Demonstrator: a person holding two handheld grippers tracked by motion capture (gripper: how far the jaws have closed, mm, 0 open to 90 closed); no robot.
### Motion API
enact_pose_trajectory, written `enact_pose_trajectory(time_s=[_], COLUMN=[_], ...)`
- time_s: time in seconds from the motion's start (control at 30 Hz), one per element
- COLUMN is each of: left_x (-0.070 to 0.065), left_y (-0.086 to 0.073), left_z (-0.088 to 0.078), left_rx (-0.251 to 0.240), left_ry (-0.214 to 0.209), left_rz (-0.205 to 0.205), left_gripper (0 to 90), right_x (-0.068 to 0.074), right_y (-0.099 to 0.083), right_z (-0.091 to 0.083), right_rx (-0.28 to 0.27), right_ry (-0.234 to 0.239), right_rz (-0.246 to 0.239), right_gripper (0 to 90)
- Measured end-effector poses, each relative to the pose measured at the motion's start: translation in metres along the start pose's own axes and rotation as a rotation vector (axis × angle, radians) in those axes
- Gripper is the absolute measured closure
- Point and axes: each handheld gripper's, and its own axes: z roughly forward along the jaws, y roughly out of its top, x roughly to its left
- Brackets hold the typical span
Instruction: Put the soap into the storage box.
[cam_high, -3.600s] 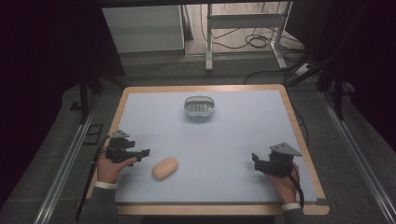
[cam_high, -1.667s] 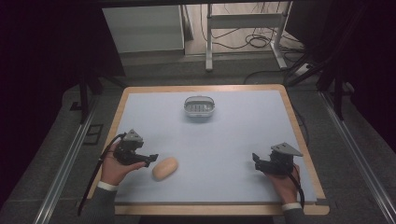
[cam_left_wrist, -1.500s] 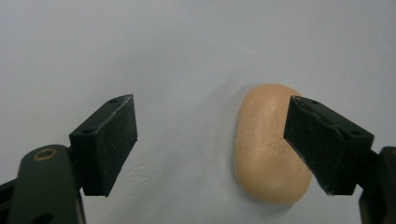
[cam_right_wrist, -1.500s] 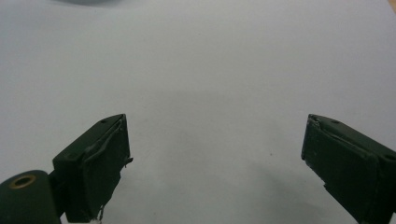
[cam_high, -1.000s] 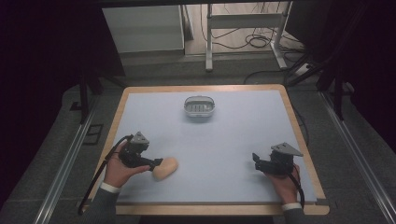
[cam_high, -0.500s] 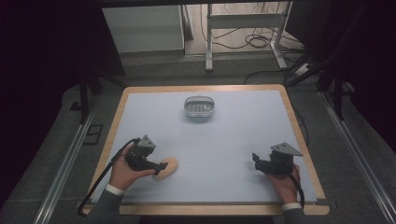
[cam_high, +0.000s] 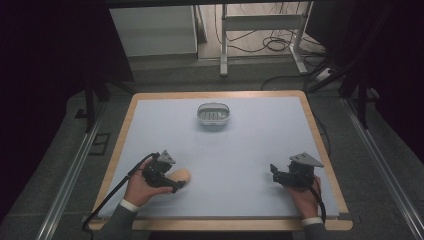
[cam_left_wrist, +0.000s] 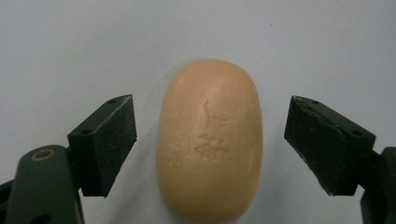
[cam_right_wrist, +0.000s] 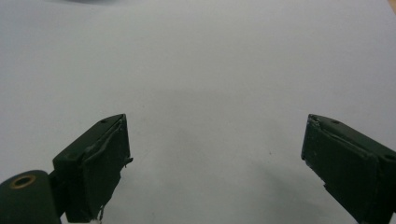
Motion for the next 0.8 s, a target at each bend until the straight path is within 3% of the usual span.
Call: enact_pose_trajectory(time_s=[0.47, 0.67, 0.8], left_x=[-0.003, -0.003, -0.002], left_y=[-0.001, -0.001, -0.001], left_z=[0.015, 0.015, 0.015], left_rx=[0.066, 0.066, 0.064], left_ry=[0.0, 0.028, 0.024], left_rz=[0.017, 0.018, 0.019], left_gripper=[23.4, 31.2, 32.4], right_x=[0.0, 0.0, 0.0], right_y=[0.0, 0.0, 0.0], right_z=[0.0, 0.0, 0.0], right_rx=[0.001, 0.003, 0.004], right_ry=[-0.003, -0.004, -0.005], right_rz=[0.0, 0.0, 0.001], right_gripper=[7.7, 7.7, 7.7])
